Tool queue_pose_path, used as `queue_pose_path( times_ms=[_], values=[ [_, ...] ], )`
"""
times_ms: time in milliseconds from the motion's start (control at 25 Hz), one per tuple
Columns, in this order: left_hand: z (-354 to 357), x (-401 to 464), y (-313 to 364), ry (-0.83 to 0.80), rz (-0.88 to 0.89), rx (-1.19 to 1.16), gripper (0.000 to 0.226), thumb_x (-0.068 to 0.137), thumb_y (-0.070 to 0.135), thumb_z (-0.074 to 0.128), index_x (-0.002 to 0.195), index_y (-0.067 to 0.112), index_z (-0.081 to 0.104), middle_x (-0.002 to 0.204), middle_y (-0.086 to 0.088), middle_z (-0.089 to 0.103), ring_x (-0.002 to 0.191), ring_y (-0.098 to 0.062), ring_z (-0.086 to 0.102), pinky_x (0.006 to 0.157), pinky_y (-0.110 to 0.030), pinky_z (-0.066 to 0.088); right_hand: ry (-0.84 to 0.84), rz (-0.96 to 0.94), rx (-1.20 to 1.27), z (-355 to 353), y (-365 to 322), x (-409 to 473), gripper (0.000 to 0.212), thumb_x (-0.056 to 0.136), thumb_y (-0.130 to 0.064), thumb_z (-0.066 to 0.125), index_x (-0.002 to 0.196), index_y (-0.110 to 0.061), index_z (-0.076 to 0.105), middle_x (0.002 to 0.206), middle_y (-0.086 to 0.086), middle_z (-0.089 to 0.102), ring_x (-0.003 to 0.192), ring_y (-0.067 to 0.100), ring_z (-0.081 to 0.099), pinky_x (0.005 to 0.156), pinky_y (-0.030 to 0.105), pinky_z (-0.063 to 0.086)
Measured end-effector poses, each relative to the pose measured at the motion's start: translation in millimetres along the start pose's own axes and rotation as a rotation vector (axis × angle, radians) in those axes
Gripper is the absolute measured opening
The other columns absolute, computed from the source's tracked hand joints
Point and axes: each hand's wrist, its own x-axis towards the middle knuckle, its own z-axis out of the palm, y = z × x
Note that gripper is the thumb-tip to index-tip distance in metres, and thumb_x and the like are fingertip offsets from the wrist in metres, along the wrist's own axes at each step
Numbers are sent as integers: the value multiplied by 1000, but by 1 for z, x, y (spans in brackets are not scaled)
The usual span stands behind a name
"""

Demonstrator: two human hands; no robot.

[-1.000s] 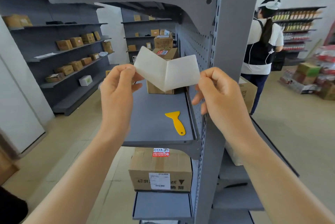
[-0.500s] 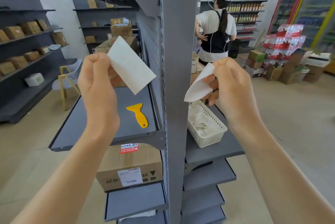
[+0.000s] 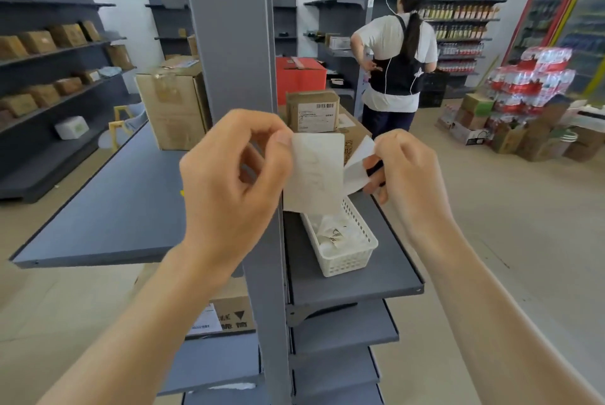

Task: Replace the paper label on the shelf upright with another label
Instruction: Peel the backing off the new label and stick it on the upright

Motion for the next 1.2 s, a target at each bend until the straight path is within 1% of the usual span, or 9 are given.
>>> queue_pose_path(
  times_ms=[120,240,440,560,720,840,960,1120,1200],
  values=[
    [39,-11,9,-67,76,272,14,95,10,63,86,9,74,57,4,61,42,-17,52,43,-26,40,-56,-22,-80,-21,28,24,30,93,-16,54,65,-19,63,66,-2,65,54,12,57,48,19,42],
    [72,-19,11,-162,28,442,14,95,13,65,87,14,76,42,4,47,33,-22,43,37,-27,32,-93,10,-134,-33,56,45,35,89,-19,59,55,-29,61,56,-8,63,46,7,55,52,22,43],
    [99,-20,7,-258,-65,529,16,96,17,61,89,15,75,44,9,33,35,-18,28,44,-20,20,-208,138,-317,-27,100,69,21,80,-35,66,68,-20,74,67,-1,74,68,19,67,76,44,61],
    [102,-15,3,-303,-86,563,13,96,16,62,90,16,74,43,10,34,35,-16,24,43,-16,14,-335,186,-447,-12,120,76,19,81,-37,70,67,-26,76,73,-5,77,82,20,73,77,39,61],
    [101,-12,-5,-354,-101,594,11,94,14,64,89,16,73,42,10,34,34,-17,24,42,-14,15,-379,212,-557,5,136,80,18,80,-38,78,71,-23,79,70,-9,75,77,18,72,68,34,59],
    [96,-13,-8,-362,-100,599,10,93,13,65,87,15,73,42,9,30,36,-17,21,42,-15,14,-349,211,-559,10,134,81,23,78,-43,80,71,-22,77,67,-11,70,68,15,65,61,28,52],
    [92,-13,-8,-363,-83,592,11,94,14,64,88,16,73,40,6,35,34,-18,24,39,-20,22,-339,203,-464,11,119,79,14,80,-37,76,73,-24,75,72,-8,72,73,19,67,72,36,58],
    [86,-8,-6,-349,-47,572,10,95,14,63,92,15,72,42,8,36,34,-20,28,40,-22,26,-343,157,-360,8,92,74,13,68,-41,63,62,-29,67,57,-5,71,64,21,65,78,44,60],
    [83,-5,-6,-344,-40,574,10,97,16,61,94,16,71,42,7,34,34,-19,27,41,-23,25,-362,95,-337,5,81,74,17,73,-25,66,58,-31,66,53,-13,70,65,19,66,76,44,61]
  ],
)
